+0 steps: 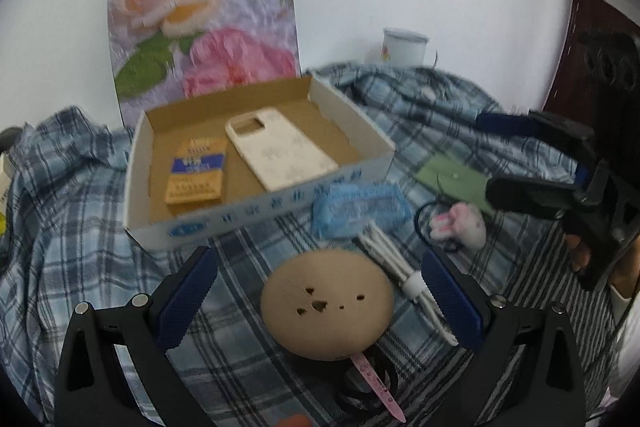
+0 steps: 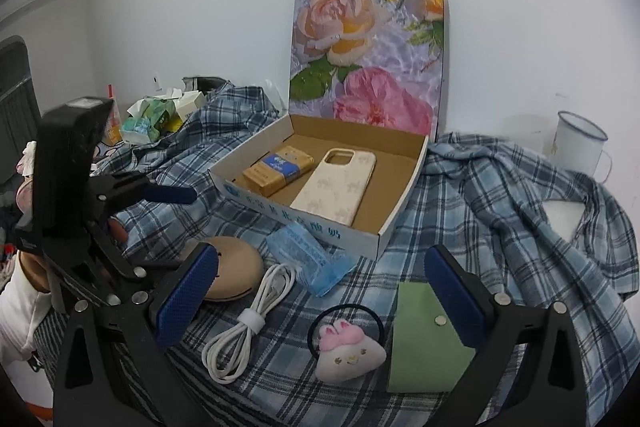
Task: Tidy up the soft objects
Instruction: 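Withdraw both grippers from the box toward the remaining items, then grasp the beige round cushion with the left gripper while the right grasps the white cable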
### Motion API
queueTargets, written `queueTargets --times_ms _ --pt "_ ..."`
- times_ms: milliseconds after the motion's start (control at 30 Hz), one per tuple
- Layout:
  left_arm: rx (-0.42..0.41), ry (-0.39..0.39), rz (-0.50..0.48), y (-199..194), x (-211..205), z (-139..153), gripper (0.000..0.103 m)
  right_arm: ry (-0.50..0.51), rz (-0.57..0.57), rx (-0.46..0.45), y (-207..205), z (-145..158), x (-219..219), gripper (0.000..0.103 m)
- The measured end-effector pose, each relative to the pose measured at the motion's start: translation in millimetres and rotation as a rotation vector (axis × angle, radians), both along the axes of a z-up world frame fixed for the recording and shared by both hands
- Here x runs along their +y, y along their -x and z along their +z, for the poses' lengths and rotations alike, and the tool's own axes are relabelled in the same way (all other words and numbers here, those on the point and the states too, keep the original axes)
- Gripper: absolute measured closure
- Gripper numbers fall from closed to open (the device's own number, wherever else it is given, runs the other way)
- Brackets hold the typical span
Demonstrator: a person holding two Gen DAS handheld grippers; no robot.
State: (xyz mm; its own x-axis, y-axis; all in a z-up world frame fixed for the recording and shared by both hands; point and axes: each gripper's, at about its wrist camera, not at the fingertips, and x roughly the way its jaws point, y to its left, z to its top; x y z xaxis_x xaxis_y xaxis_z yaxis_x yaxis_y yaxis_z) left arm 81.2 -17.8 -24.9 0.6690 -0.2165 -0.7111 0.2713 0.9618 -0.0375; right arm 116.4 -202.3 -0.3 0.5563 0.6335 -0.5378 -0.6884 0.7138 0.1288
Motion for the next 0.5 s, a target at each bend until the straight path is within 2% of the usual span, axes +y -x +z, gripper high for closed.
queueTargets --times_ms 200,433,467,500 --pt "0.082 0.031 -0.021 -6.1 -0.3 -14.0 0.0 -0.017 -0.007 0.015 -1.2 -1.3 -2.7 0.0" --pt "0.16 0.029 -0.025 -13.0 -1.9 -28.4 0.0 -0.012 -0.007 0.036 -3.0 -3.3 -1.1 0.0" --pt "0.168 0.026 -0.022 -13.8 -1.8 -30.1 0.004 -0.012 -0.007 0.035 -2.8 -3.1 -1.0 0.0" --pt "0.174 0.029 -0.023 -14.3 -1.6 -31.0 0.014 -0.012 -0.006 0.035 -3.0 -3.0 -1.1 0.0"
